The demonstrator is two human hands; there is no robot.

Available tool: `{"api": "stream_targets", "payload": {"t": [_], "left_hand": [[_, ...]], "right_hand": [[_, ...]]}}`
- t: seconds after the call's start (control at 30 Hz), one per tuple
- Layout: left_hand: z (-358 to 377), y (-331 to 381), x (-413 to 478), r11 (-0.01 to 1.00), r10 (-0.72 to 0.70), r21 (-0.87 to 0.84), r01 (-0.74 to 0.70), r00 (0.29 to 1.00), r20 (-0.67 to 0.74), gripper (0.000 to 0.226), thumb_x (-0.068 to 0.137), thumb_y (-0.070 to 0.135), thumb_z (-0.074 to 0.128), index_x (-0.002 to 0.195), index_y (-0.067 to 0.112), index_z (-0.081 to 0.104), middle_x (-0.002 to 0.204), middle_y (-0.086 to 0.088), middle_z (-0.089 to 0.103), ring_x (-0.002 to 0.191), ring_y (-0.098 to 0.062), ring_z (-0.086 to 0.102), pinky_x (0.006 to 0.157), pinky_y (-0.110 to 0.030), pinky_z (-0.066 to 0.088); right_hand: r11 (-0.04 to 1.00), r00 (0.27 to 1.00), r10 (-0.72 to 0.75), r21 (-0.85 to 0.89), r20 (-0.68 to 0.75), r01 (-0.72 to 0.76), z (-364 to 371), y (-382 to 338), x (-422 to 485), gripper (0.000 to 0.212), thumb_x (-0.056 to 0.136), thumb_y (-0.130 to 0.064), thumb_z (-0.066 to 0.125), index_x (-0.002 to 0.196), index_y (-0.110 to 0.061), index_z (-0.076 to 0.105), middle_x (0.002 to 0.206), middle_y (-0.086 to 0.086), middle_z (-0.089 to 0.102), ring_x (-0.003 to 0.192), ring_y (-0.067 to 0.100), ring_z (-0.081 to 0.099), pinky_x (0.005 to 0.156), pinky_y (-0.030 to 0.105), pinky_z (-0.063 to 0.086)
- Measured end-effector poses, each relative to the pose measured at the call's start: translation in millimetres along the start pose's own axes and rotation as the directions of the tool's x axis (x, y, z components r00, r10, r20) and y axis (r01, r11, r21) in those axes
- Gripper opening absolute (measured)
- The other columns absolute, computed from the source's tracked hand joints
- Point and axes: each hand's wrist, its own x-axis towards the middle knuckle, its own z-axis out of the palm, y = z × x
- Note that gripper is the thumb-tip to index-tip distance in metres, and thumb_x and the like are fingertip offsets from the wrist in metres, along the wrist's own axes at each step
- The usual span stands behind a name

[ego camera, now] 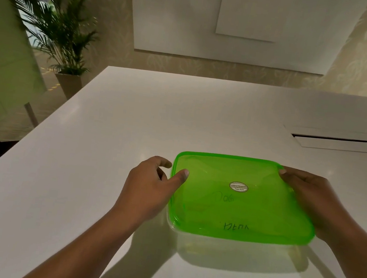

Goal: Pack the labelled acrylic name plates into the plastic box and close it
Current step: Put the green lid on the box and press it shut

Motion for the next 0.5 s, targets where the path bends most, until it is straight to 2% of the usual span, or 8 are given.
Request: {"api": "stream_targets", "payload": {"t": [0.1,0.2,0.3,0.4,0.5], "left_hand": [[0.5,-5.4,1.2,0.992,-0.098,-0.074,0.103,0.993,0.069,0.047,0.073,0.061,0.068,0.100,0.024,0.062,0.073,-0.003,0.060,0.058,-0.018,0.058,0.055,-0.034,0.049],[-3.2,-6.7,-1.4,0.970,-0.176,-0.154,0.190,0.979,0.102,0.043,0.077,0.056,0.068,0.093,0.016,0.062,0.080,-0.007,0.058,0.056,-0.020,0.055,0.048,-0.029,0.044],[-10.4,-7.2,-5.6,0.948,-0.244,-0.182,0.262,0.963,0.115,0.043,0.084,0.048,0.064,0.093,0.006,0.060,0.084,-0.009,0.058,0.063,-0.020,0.055,0.050,-0.028,0.041],[-22.3,-8.2,-5.6,0.932,-0.303,-0.156,0.328,0.939,0.164,0.047,0.085,0.045,0.061,0.093,0.000,0.055,0.079,-0.011,0.056,0.063,-0.024,0.054,0.056,-0.032,0.044],[-30.9,-9.0,-3.0,0.933,-0.314,-0.123,0.339,0.931,0.189,0.046,0.087,0.051,0.056,0.083,0.005,0.054,0.071,-0.010,0.054,0.058,-0.024,0.054,0.058,-0.034,0.046]], "right_hand": [[1.000,1.000,0.012,0.021,0.001,-0.012,1.2,0.6,-2.7,0.015,0.093,-0.019,0.062,0.096,-0.022,0.076,0.086,0.004,0.078,0.078,0.021,0.075,0.075,0.034,0.055],[1.000,1.000,0.013,0.022,0.028,-0.013,4.6,-0.7,-9.3,0.015,0.092,-0.020,0.063,0.099,-0.022,0.075,0.086,0.001,0.079,0.079,0.018,0.075,0.076,0.033,0.055],[1.000,0.997,0.005,-0.019,0.079,-0.003,9.9,-2.4,-17.0,0.012,0.092,-0.023,0.063,0.097,-0.027,0.074,0.084,-0.003,0.078,0.074,0.014,0.074,0.065,0.028,0.054],[0.996,0.997,0.007,-0.089,0.071,0.000,14.2,-3.9,-20.3,0.010,0.090,-0.029,0.066,0.093,-0.025,0.074,0.086,0.002,0.076,0.074,0.024,0.071,0.066,0.033,0.051],[0.986,0.999,-0.002,-0.165,0.049,0.010,18.6,-5.7,-20.1,0.018,0.089,-0.035,0.065,0.088,-0.019,0.075,0.083,0.010,0.074,0.067,0.029,0.064,0.062,0.036,0.046]]}}
